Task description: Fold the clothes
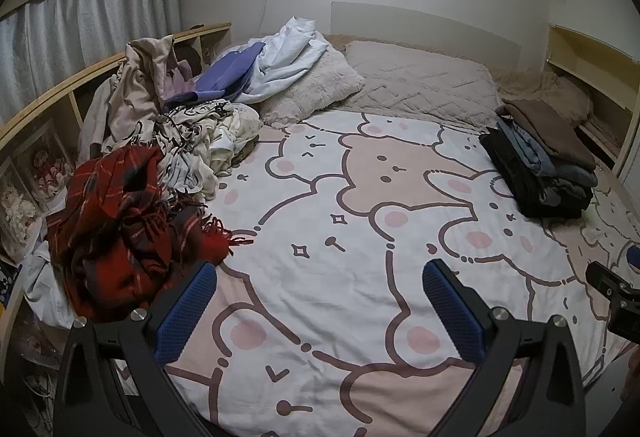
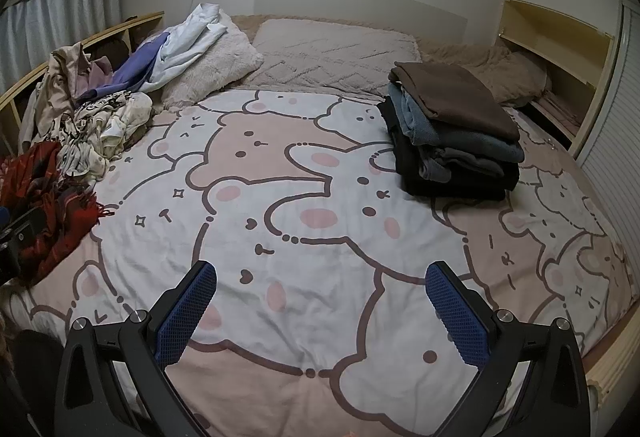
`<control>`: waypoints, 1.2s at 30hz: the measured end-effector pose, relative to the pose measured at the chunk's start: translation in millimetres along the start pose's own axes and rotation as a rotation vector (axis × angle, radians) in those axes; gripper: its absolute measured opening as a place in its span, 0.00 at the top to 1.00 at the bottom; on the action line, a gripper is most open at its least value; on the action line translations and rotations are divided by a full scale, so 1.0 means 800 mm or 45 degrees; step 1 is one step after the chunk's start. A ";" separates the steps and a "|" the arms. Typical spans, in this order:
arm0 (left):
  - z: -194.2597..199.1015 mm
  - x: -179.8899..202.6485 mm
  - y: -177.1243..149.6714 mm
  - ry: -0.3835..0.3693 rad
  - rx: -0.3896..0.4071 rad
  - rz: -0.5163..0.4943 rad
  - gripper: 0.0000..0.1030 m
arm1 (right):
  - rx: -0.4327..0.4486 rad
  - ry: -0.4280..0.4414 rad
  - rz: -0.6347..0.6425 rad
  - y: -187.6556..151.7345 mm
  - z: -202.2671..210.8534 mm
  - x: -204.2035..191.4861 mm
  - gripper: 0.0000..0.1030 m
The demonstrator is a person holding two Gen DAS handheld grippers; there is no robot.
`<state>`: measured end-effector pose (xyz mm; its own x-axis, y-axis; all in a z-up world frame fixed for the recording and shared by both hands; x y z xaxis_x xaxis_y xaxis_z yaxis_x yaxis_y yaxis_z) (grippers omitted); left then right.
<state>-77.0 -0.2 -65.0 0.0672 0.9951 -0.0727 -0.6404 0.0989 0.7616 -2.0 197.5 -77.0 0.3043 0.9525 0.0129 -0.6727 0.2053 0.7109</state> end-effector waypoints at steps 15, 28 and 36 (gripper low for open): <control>-0.005 -0.006 -0.010 -0.012 0.002 -0.005 0.00 | -0.019 0.013 0.002 -0.007 -0.006 -0.005 0.00; -0.017 -0.021 -0.023 -0.075 -0.005 0.055 0.00 | -0.061 0.085 0.028 -0.017 -0.018 -0.027 0.00; -0.034 -0.091 -0.040 0.043 0.007 0.073 0.00 | -0.110 0.091 0.033 -0.025 -0.032 -0.039 0.00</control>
<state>-82.2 -75.7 -101.8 0.0046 0.9987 -0.0503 -0.6383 0.0416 0.7686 -15.3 169.8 -109.2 0.2394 0.9707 -0.0218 -0.7363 0.1962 0.6476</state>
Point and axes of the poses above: each gripper's, at about its wrist camera, not at the fingertips, and z roughly against the way its jaws point, x to its right, y to its top, the point moved 10 cm from there along -z, roughly the way its jaws point, and after that the axes turned 5 degrees about -z, right-handed, at the moved point
